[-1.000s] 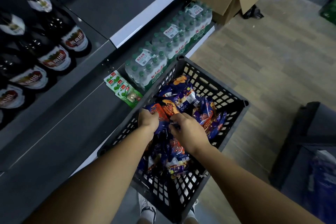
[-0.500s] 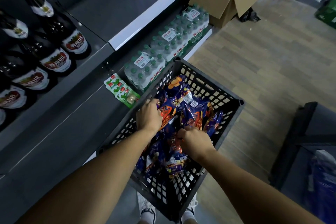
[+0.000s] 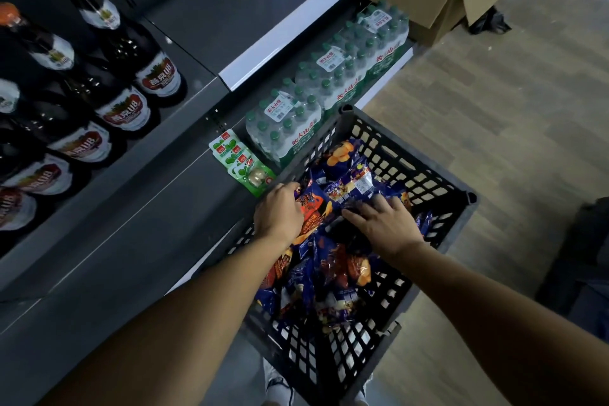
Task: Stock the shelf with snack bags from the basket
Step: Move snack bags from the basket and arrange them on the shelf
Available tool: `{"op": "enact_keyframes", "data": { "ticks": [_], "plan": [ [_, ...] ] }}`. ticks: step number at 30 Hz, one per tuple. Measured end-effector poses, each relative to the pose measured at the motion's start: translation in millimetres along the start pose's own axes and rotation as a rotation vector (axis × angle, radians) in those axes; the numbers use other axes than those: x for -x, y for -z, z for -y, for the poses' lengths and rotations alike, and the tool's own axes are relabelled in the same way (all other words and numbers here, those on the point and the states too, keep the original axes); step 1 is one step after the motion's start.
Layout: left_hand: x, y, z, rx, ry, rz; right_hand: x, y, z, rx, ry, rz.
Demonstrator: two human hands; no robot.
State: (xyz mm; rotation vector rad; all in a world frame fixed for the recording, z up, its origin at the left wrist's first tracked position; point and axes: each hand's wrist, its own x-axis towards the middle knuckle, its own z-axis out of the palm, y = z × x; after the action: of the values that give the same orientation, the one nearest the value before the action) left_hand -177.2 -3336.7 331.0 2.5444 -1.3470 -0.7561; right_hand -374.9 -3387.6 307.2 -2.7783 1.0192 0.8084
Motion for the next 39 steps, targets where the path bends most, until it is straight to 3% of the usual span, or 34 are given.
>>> {"op": "enact_keyframes", "data": {
  "ticks": [9,24,29,34,39],
  "plan": [
    [-9.3,4.8,3.9,-0.056,-0.121,0.07,-6.7,4.5,-6.6,0.043,-0.055,0.052],
    [-1.6,62.5,-28.5,-0.156,-0.38,0.119,15.0,99.2,-14.4,-0.831,-0.162,0.053],
    [10.2,102.9,-36.6,-0.158,-0.462,0.082,38.8,134.4,-19.6,-0.862,-0.229,-0.114],
    [25.9,155.9,-43.6,-0.197,-0.507,0.06,73.2,172.3,-17.3,-0.582,-0.24,-0.213],
    [47.3,207.8,-39.0,-0.166,-0.526,0.051,100.1,214.3,-13.6,-0.496,-0.218,-0.272]
  ]
}}
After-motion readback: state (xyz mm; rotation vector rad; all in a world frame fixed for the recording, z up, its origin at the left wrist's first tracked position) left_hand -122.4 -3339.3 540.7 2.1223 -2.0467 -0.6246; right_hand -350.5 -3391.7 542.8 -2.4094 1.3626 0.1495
